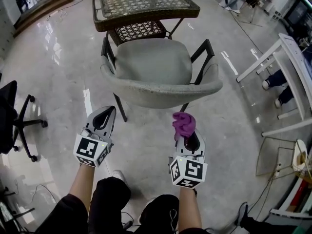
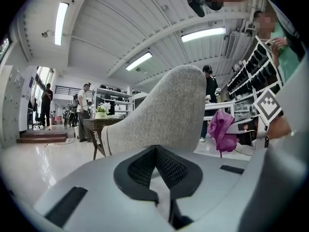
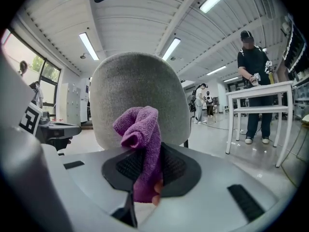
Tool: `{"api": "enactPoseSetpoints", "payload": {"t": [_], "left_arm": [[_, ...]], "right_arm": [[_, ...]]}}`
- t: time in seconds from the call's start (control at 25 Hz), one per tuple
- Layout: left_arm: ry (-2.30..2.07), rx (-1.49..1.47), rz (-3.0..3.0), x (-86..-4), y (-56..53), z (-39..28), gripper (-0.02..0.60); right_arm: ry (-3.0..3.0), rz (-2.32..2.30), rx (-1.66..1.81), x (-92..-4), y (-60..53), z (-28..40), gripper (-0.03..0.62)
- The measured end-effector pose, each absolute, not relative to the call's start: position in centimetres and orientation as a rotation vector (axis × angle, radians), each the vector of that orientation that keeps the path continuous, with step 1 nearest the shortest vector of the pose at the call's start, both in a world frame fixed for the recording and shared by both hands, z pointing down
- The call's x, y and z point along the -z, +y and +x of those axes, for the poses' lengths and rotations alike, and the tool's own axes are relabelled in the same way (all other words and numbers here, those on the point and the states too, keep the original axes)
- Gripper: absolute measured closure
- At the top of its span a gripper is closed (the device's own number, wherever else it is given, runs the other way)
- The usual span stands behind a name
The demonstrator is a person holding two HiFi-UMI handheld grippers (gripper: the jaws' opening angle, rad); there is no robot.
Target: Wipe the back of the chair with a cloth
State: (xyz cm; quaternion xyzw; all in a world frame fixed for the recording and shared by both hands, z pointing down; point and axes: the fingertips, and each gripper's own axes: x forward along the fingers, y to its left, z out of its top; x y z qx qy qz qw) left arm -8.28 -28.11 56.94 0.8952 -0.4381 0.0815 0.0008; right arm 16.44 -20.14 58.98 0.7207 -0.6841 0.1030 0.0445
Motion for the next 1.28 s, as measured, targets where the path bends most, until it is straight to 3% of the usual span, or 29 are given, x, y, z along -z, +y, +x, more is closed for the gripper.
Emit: {"api": "enactPoseSetpoints", "payload": {"t": [1.28], "left_arm": [[-1.416, -0.241, 2.703, -28.1, -24.8, -12.6, 0.572]], "right_arm": [[-2.127, 2.159, -0.371, -28.8, -16.9, 12.0, 0.508]]}}
